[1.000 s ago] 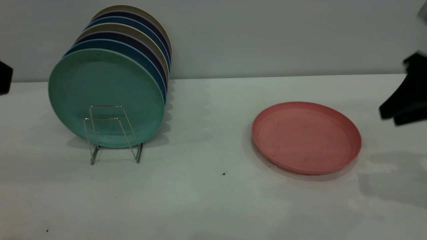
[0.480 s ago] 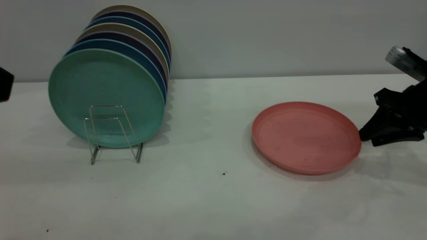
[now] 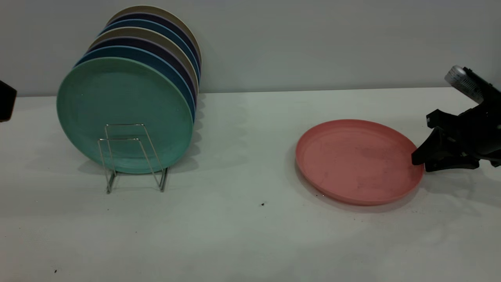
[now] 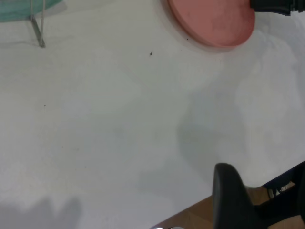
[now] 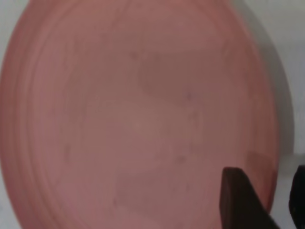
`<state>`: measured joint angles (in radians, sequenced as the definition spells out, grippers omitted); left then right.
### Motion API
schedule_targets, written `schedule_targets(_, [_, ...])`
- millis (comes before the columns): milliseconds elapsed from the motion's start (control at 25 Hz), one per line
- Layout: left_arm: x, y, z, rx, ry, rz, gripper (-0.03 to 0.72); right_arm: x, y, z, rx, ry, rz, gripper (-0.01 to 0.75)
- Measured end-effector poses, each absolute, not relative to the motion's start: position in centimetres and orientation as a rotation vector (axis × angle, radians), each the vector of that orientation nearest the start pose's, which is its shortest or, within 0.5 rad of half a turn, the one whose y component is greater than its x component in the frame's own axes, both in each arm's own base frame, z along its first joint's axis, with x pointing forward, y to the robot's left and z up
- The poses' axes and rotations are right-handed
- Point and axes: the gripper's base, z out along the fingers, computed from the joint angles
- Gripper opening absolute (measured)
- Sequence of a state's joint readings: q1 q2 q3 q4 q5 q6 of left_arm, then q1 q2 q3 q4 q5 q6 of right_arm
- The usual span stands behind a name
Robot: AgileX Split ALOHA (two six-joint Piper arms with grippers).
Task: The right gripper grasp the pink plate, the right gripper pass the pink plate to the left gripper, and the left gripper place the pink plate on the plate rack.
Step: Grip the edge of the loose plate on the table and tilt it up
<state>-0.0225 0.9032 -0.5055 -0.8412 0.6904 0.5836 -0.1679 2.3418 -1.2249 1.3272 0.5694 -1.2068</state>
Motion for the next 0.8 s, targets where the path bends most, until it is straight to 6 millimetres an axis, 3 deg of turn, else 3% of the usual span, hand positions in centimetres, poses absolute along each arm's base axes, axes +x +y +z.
schedule_targets(200, [15.5,-4.7,25.5,0.112,2.354,-0.660,0.365,40.6,-2.0,1.7,0.225,2.617,0.744,0.241])
schedule_targets(480, [15.5,-4.7,25.5,0.113,2.355,-0.662,0.365,40.6,-2.0,1.0,0.254,2.621,0.740,0.027])
schedule_targets(680, [15.4,-4.8,25.4,0.117,2.364,-0.674,0.365,40.6,-2.2,1.3,0.249,2.618,0.732,0.014])
schedule_targets(800, [15.4,-4.9,25.5,0.103,2.361,-0.700,0.365,40.8,-3.3,2.7,0.225,2.598,0.692,0.014])
